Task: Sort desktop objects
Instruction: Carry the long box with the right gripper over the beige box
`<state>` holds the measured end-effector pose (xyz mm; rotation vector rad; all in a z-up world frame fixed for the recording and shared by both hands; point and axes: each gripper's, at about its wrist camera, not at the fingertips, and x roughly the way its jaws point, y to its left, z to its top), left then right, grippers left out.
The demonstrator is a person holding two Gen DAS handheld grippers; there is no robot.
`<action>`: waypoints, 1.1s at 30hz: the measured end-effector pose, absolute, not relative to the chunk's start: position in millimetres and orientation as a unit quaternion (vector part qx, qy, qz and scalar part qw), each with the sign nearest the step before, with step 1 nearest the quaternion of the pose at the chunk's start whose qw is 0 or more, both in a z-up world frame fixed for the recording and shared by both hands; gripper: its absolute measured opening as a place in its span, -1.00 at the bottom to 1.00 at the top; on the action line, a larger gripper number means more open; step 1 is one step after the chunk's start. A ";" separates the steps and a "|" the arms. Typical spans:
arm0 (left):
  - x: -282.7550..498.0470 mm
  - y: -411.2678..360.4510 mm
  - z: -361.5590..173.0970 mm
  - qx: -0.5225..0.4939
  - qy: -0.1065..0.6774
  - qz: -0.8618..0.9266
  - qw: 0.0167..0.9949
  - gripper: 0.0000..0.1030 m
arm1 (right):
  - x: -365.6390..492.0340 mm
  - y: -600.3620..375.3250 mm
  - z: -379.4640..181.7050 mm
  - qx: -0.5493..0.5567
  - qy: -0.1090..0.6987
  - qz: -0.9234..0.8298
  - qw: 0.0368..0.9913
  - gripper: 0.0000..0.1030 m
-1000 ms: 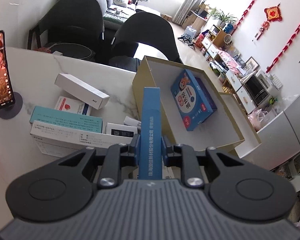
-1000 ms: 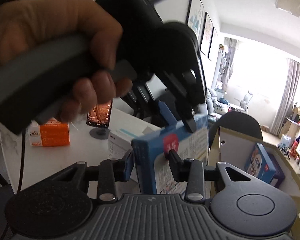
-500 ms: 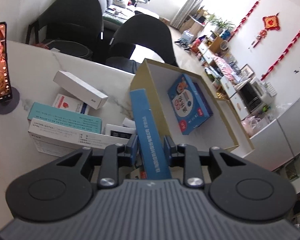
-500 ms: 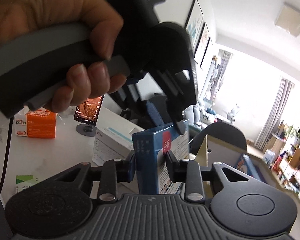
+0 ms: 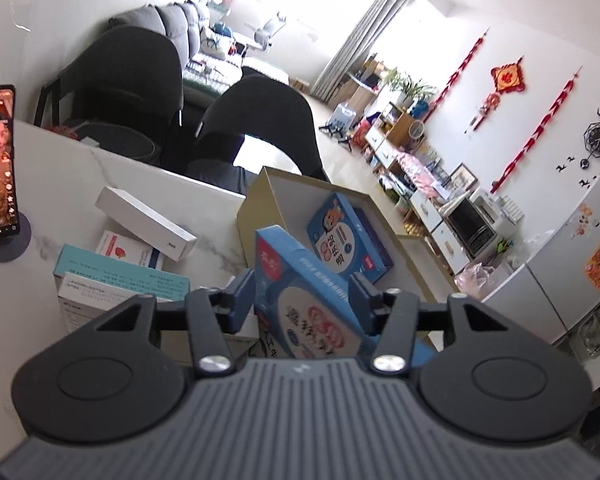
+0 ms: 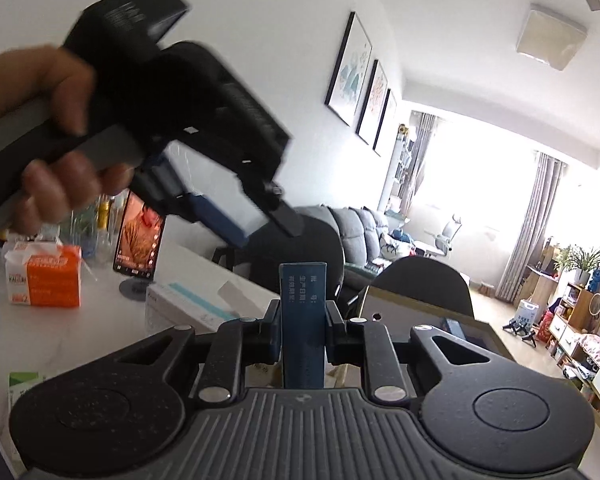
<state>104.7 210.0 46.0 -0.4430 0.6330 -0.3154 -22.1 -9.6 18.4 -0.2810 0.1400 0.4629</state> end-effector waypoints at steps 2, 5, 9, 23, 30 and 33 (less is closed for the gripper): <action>103.8 212.8 40.8 -0.220 0.301 -0.152 0.915 -0.01 | -21.6 -15.4 23.3 -0.135 0.059 0.231 0.962 -0.58; 102.7 218.0 30.3 -0.231 0.297 -0.148 0.915 0.00 | -18.5 -22.5 30.3 -0.132 0.048 0.230 0.963 -0.58; 103.0 224.5 15.7 -0.252 0.301 -0.147 0.908 0.00 | -9.9 -34.1 43.4 -0.116 0.040 0.234 0.964 -0.59; 107.8 215.1 -11.6 -0.257 0.304 -0.158 0.903 0.04 | 25.1 -67.3 86.1 -0.083 0.026 0.223 0.971 -0.59; 88.7 232.1 -18.2 -0.264 0.306 -0.165 0.900 0.04 | 67.6 -71.7 70.5 -0.077 0.074 0.209 0.972 -0.59; 86.5 234.2 -20.9 -0.263 0.308 -0.163 0.900 0.04 | 94.3 -64.3 56.1 -0.082 0.102 0.202 0.971 -0.59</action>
